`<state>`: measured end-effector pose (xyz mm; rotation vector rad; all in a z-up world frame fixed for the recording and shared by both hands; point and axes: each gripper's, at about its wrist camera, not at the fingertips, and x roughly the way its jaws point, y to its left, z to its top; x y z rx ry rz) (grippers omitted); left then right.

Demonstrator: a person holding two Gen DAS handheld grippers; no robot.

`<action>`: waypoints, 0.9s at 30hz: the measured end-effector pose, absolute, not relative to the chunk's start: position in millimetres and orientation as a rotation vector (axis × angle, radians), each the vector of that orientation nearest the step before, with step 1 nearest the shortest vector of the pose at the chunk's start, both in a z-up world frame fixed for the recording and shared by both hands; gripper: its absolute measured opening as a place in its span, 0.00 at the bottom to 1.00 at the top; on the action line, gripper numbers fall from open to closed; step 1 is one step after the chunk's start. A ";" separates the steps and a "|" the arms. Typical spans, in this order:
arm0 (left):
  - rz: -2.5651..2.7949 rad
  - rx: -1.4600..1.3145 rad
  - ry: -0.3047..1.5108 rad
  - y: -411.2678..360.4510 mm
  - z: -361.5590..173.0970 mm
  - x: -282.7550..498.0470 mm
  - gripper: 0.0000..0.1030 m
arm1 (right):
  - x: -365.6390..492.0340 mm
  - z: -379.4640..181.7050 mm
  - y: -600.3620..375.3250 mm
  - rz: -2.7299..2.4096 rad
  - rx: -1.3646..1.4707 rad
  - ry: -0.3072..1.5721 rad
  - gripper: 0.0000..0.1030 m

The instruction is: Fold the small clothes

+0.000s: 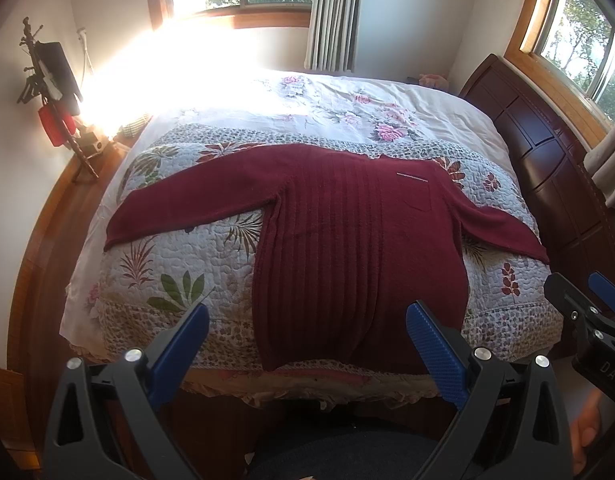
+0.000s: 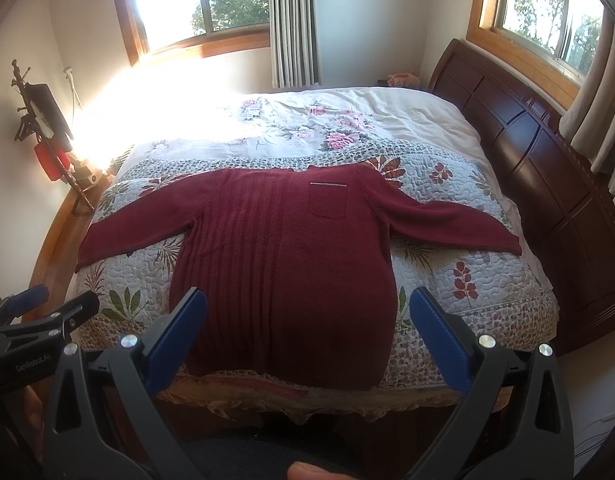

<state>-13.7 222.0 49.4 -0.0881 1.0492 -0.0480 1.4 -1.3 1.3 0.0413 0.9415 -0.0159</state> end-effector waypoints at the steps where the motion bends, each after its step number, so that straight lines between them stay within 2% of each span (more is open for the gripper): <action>1: -0.048 -0.088 1.050 222.3 48.8 -13.6 0.96 | 1.5 1.4 -1.4 -0.016 0.041 0.942 0.97; 27: -0.046 -0.089 1.052 224.9 47.8 -9.4 0.96 | 2.1 1.4 0.0 -0.017 0.043 0.941 0.97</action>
